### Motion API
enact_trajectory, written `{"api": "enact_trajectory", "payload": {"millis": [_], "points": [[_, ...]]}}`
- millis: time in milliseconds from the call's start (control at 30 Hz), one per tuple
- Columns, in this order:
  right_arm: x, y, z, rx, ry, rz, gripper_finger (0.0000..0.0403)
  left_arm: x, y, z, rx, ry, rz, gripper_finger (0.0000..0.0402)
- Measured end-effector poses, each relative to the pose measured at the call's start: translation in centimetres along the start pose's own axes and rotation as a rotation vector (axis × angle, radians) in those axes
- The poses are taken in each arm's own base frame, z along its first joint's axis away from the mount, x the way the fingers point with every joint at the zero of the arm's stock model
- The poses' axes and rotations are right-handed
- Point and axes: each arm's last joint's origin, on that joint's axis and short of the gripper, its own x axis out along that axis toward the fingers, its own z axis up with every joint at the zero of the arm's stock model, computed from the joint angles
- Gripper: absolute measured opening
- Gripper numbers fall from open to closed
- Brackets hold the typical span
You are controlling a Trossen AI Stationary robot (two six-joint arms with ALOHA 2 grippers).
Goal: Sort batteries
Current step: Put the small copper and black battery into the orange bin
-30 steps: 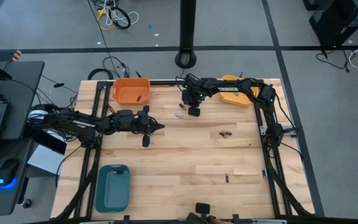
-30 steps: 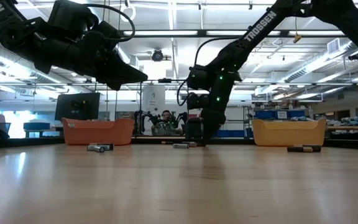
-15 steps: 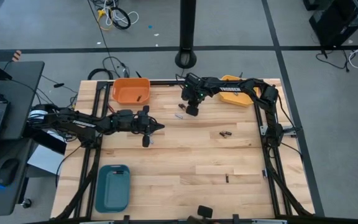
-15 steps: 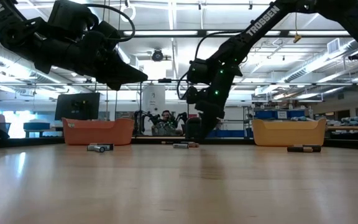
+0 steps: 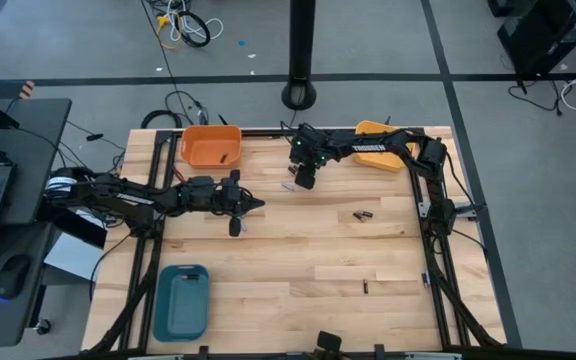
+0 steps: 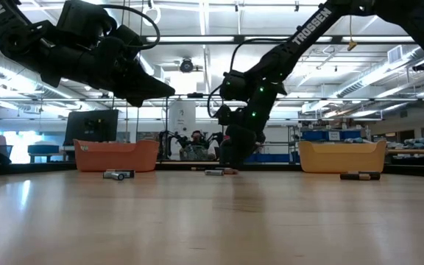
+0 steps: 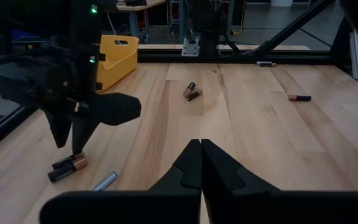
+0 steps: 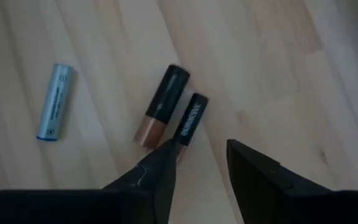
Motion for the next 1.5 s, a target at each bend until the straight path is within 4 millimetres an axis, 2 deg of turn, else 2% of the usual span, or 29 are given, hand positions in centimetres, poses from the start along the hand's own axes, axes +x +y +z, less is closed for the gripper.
{"api": "enact_trajectory", "payload": {"millis": [400, 733, 1167, 1500], "points": [[1.0, 0.2, -1.3, 0.028, -0.011, 0.012, 0.0130, 0.0, 0.0, 0.0, -0.004, 0.000, 0.000, 0.0006], [1.4, 1.3, -2.4, 0.006, 0.023, 0.043, 0.0032, 0.0, 0.0, 0.0, -0.004, 0.000, 0.000, 0.0006], [1.3, 2.8, -2.7, -0.039, 0.057, 0.041, 0.0035, 0.0, 0.0, 0.0, -0.004, 0.000, 0.000, 0.0006], [-1.9, 4.0, -2.6, -0.059, 0.066, 0.082, 0.0035, 0.0, 0.0, 0.0, -0.004, 0.001, 0.000, 0.0006]]}}
